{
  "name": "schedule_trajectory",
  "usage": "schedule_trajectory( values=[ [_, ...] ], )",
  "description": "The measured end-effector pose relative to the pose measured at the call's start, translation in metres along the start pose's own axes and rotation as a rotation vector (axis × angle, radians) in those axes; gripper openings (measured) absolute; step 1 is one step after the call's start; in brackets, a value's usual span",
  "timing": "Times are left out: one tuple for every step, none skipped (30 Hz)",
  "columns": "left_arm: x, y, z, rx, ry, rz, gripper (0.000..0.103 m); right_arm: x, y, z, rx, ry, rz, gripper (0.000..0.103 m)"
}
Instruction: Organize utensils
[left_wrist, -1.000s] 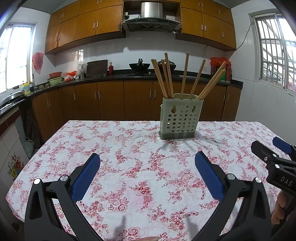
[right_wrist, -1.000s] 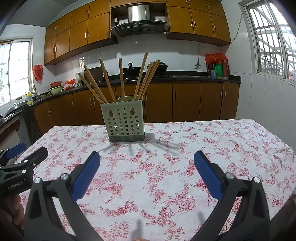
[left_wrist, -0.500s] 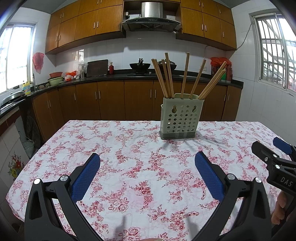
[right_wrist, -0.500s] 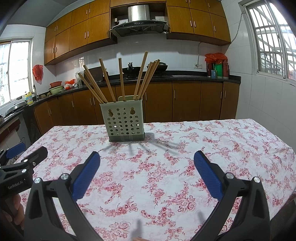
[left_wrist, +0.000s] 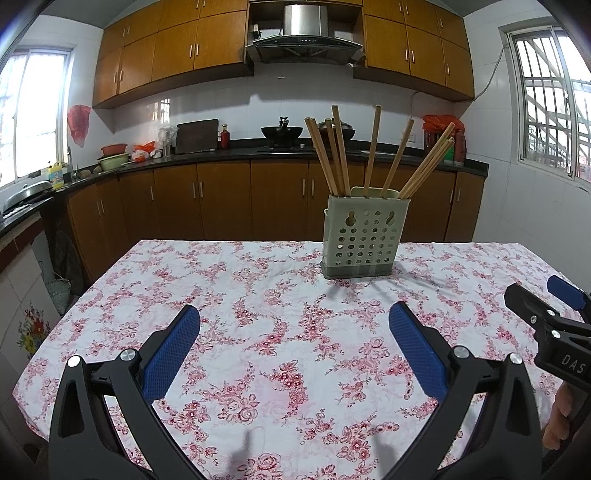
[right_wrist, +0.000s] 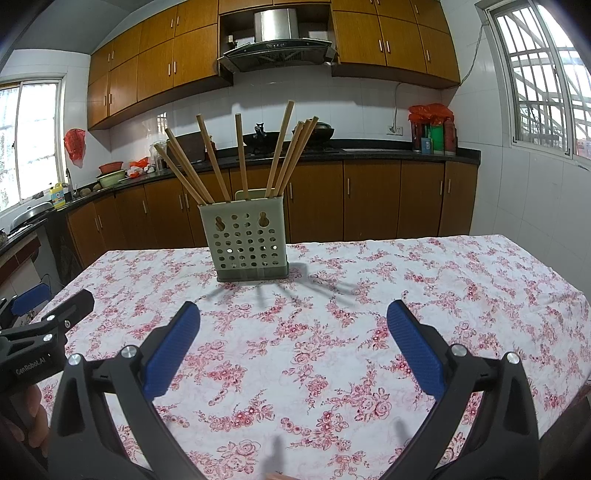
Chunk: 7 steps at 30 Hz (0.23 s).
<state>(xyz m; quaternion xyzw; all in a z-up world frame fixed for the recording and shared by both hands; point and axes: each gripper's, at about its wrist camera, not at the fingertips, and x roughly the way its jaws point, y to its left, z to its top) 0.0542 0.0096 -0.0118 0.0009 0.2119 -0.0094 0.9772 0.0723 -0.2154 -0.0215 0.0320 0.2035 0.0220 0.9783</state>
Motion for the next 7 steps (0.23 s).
schedule_trajectory(
  values=[
    [0.0006,0.0004,0.0003,-0.002,0.001,-0.002,0.101,0.0001,0.0000,0.0000,0.000,0.000,0.000,0.099],
    [0.0008,0.0009,0.0004,-0.005,0.004,-0.003,0.101,0.0003,0.0000,0.0002,-0.001,0.001,0.000,0.099],
    [0.0010,0.0010,0.0006,-0.007,0.005,-0.003,0.101,0.0002,-0.0001,0.0002,-0.001,0.001,0.000,0.099],
    [0.0012,0.0012,0.0006,-0.008,0.006,-0.004,0.101,0.0001,-0.0003,0.0001,0.000,0.000,-0.001,0.099],
    [0.0011,0.0012,0.0005,-0.007,0.007,-0.003,0.101,0.0007,-0.0005,-0.0014,0.001,0.001,-0.001,0.099],
    [0.0011,0.0010,0.0005,-0.007,0.006,-0.003,0.101,0.0013,-0.0004,-0.0029,0.003,0.001,-0.002,0.099],
    [0.0011,0.0011,0.0005,-0.007,0.007,-0.003,0.101,0.0011,-0.0005,-0.0034,0.004,0.001,-0.002,0.099]
  ],
)
